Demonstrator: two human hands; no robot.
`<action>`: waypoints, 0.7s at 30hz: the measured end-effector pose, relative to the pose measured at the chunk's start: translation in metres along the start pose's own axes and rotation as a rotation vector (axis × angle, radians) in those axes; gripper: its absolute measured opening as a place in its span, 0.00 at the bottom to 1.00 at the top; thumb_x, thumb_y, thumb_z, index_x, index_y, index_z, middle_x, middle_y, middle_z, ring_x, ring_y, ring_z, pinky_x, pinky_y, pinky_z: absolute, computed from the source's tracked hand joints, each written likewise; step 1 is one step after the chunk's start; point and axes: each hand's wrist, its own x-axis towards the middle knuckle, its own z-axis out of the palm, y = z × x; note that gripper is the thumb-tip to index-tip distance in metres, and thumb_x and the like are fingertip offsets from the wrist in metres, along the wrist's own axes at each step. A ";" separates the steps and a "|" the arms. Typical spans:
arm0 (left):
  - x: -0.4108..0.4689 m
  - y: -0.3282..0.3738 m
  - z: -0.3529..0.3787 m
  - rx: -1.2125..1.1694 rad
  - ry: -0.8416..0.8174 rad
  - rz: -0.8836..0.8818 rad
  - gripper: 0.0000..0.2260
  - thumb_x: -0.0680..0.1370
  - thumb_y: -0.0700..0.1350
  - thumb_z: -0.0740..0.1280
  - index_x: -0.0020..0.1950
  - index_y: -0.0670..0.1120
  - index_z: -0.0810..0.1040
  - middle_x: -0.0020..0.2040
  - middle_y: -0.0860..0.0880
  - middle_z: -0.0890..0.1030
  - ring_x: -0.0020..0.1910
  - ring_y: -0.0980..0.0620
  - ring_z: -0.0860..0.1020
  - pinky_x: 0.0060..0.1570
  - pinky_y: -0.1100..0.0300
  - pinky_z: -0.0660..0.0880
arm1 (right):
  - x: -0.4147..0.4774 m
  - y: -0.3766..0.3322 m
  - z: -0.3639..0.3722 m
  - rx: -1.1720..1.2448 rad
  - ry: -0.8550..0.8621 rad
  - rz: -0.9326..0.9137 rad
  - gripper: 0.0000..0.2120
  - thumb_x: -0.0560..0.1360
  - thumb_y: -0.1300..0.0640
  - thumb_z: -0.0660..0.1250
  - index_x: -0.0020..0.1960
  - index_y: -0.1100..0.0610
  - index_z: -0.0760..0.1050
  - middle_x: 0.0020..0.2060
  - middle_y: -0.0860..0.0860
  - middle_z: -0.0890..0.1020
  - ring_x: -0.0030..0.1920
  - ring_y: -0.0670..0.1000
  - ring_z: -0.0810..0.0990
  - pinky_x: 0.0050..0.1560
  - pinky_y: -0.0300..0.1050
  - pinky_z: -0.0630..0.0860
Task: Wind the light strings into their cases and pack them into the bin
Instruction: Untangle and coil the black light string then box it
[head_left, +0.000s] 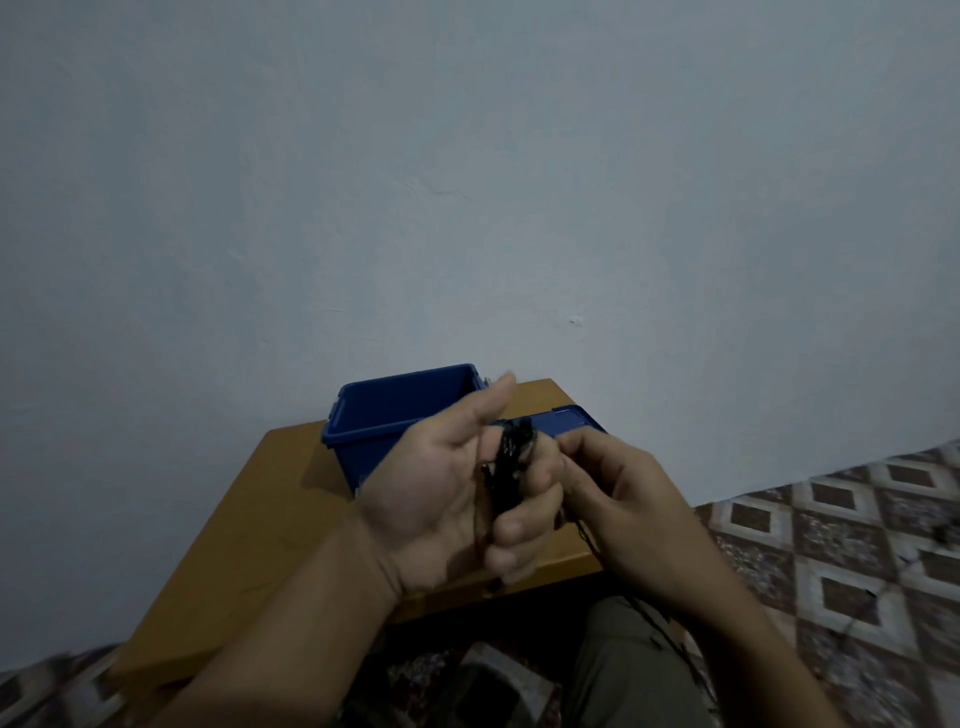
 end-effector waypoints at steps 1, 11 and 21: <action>0.000 0.002 0.000 -0.027 -0.009 0.034 0.29 0.82 0.62 0.50 0.43 0.39 0.75 0.30 0.44 0.77 0.27 0.48 0.77 0.31 0.58 0.74 | 0.000 0.001 0.001 -0.030 -0.015 0.027 0.07 0.82 0.54 0.62 0.50 0.54 0.79 0.39 0.52 0.83 0.39 0.51 0.81 0.42 0.45 0.78; 0.000 0.010 -0.001 -0.134 0.088 0.236 0.27 0.82 0.57 0.56 0.67 0.34 0.72 0.59 0.35 0.81 0.59 0.37 0.80 0.61 0.45 0.76 | -0.004 -0.007 0.003 -0.292 -0.146 0.088 0.09 0.79 0.57 0.68 0.42 0.48 0.82 0.39 0.44 0.85 0.38 0.39 0.81 0.39 0.30 0.72; 0.005 0.016 0.009 -0.070 0.281 0.359 0.34 0.81 0.61 0.53 0.75 0.35 0.64 0.70 0.40 0.76 0.66 0.43 0.77 0.67 0.47 0.71 | -0.005 -0.009 0.004 -0.106 -0.239 0.175 0.12 0.82 0.56 0.63 0.66 0.49 0.70 0.45 0.51 0.87 0.43 0.53 0.86 0.54 0.61 0.80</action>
